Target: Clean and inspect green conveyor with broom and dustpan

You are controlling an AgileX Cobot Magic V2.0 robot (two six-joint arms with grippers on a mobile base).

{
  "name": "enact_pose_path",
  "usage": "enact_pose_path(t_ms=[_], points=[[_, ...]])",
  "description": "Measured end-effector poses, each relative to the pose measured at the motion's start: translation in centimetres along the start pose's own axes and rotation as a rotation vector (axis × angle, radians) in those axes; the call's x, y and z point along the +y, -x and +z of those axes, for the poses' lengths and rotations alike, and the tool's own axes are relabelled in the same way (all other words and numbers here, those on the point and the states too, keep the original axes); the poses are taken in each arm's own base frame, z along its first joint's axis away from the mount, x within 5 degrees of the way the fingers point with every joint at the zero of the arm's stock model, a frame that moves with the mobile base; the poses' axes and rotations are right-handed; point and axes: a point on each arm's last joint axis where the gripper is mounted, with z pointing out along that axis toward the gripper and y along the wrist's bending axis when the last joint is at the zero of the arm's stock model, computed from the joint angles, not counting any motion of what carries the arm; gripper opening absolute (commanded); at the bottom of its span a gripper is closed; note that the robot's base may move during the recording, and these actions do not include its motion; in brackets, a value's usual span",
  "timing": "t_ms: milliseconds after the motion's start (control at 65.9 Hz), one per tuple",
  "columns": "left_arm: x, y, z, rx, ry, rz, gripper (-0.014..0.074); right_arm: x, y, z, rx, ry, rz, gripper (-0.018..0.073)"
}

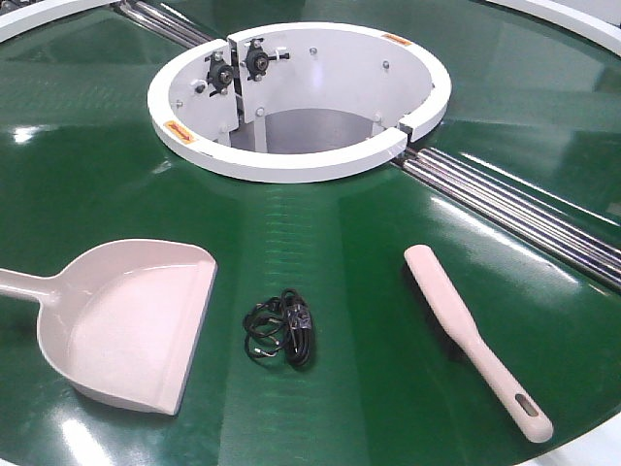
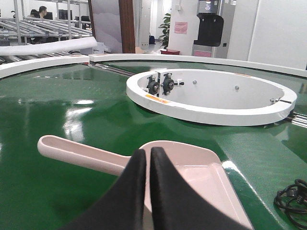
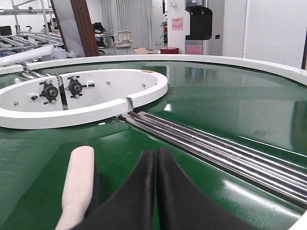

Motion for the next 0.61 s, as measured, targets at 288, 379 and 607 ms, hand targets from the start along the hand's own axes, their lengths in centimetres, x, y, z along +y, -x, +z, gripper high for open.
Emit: enact_pose_path(t_ms=[288, 379, 607], points=[[0.0, 0.0, 0.0, 0.0, 0.0, 0.0, -0.0006, 0.0, 0.0, 0.0, 0.0, 0.0, 0.0, -0.001], [0.0, 0.0, 0.0, 0.0, 0.0, 0.0, -0.0006, 0.0, 0.0, 0.0, 0.0, 0.0, 0.0, -0.001], [0.0, 0.0, 0.0, 0.0, 0.0, 0.0, -0.0006, 0.0, 0.0, 0.0, 0.0, 0.0, 0.0, -0.001]])
